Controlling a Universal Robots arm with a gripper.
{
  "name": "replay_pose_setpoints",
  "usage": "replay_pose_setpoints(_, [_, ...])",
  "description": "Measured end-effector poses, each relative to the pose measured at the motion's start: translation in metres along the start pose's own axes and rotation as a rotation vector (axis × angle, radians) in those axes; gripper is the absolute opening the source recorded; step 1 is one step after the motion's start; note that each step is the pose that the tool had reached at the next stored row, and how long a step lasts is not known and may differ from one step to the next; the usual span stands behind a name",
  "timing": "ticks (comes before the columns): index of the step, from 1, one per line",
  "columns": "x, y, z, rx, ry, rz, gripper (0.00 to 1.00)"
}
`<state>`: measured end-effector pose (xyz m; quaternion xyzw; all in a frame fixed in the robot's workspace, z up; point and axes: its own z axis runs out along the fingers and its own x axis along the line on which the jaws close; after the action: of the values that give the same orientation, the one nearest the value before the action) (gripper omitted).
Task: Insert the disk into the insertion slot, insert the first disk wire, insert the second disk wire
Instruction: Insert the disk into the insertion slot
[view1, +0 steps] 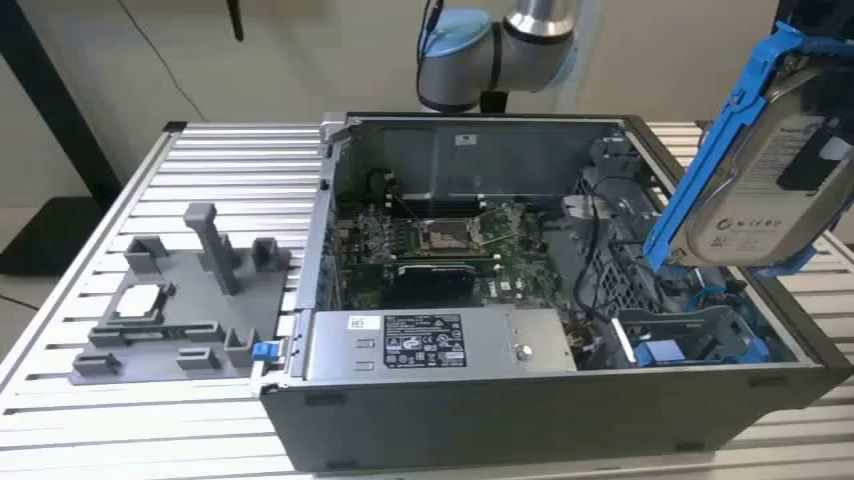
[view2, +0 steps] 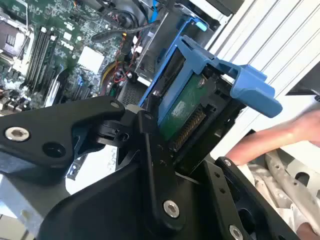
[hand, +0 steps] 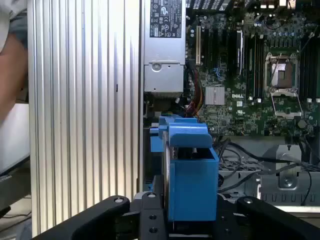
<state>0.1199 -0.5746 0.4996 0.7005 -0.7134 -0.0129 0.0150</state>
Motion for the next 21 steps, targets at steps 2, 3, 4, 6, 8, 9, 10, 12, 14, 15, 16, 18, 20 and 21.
replay_pose_setpoints(2, [0.0, 0.0, 0.0, 0.0, 0.0001, 0.0, 0.0])
replay_pose_setpoints(3, [0.0, 0.0, 0.0, 0.0, 0.0, 0.0, 0.0])
replay_pose_setpoints(4, [0.0, 0.0, 0.0, 0.0, 0.0, 0.0, 0.0])
replay_pose_setpoints(6, [0.0, 0.0, 0.0, 0.0, 0.0, 0.0, 0.0])
replay_pose_setpoints(8, [0.0, 0.0, 0.0, 0.0, 0.0, 0.0, 0.0])
replay_pose_setpoints(9, [0.0, 0.0, 0.0, 0.0, 0.0, 0.0, 0.0])
replay_pose_setpoints(10, [0.0, 0.0, 0.0, 0.0, 0.0, 0.0, 0.0])
replay_pose_setpoints(12, [0.0, 0.0, 0.0, 0.0, 0.0, 0.0, 0.0])
replay_pose_setpoints(14, [0.0, 0.0, 0.0002, 0.0, -0.0024, 0.0, 0.0])
replay_pose_setpoints(15, [0.0, 0.0, 0.0004, 0.0, -0.0067, 0.0, 0.0])
replay_pose_setpoints(16, [0.0001, 0.0, 0.0006, -0.0002, -0.0122, 0.0, 0.0])
replay_pose_setpoints(18, [0.0004, -0.0001, 0.0011, -0.0004, -0.0235, -0.001, 0.0])
replay_pose_setpoints(20, [0.0007, -0.0002, 0.0016, -0.0006, -0.0323, -0.001, 0.0])
replay_pose_setpoints(21, [0.0008, -0.0003, 0.0018, -0.0006, -0.0362, -0.001, 0.0])
